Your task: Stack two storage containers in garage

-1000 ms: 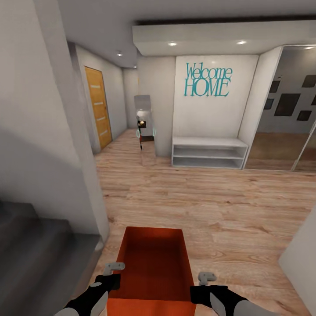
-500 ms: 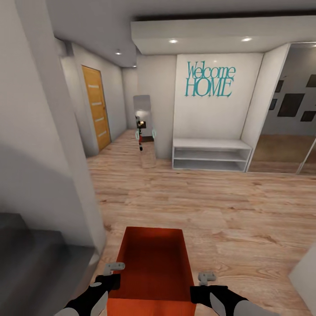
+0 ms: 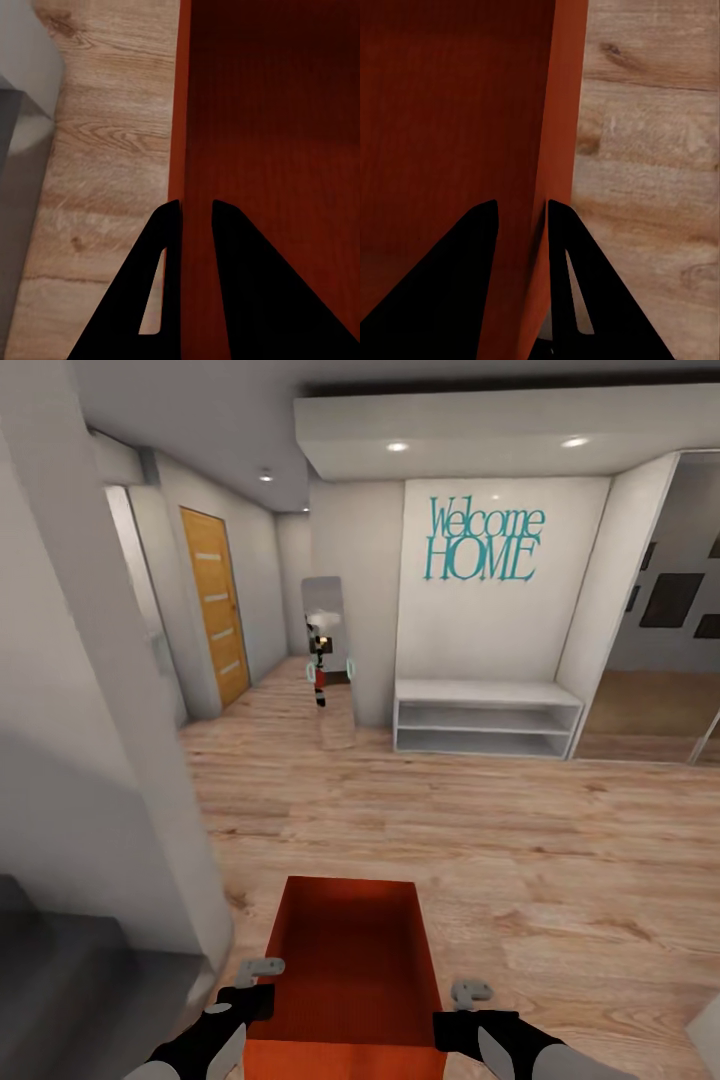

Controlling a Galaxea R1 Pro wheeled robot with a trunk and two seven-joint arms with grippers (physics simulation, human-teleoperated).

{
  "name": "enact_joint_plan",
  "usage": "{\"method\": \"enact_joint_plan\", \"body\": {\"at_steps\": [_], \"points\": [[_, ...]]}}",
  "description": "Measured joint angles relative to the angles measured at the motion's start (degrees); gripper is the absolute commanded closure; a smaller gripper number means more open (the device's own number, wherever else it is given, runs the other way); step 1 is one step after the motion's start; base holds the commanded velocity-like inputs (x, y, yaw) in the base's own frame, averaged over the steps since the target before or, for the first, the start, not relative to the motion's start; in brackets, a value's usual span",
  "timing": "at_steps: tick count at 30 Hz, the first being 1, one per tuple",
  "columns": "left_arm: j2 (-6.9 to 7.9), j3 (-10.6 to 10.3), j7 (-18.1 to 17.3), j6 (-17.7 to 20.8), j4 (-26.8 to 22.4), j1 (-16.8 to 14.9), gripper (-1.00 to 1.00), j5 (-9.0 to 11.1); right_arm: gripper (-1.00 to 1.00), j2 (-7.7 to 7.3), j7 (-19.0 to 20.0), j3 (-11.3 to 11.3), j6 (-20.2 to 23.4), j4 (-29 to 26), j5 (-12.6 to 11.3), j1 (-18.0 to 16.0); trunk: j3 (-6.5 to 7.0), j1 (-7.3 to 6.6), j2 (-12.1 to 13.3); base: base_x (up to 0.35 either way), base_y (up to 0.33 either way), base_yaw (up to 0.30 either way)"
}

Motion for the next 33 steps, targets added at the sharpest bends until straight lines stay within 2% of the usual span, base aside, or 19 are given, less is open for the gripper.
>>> {"method": "enact_joint_plan", "body": {"at_steps": [33], "points": [[-0.03, 0.0, 0.0, 0.0, 0.0, 0.0, 1.0, 0.0, 1.0, -0.03, 0.0, 0.0, 0.0, 0.0, 0.0, 0.0, 0.0, 0.0, 0.0, 0.328, 0.0, 0.0]]}}
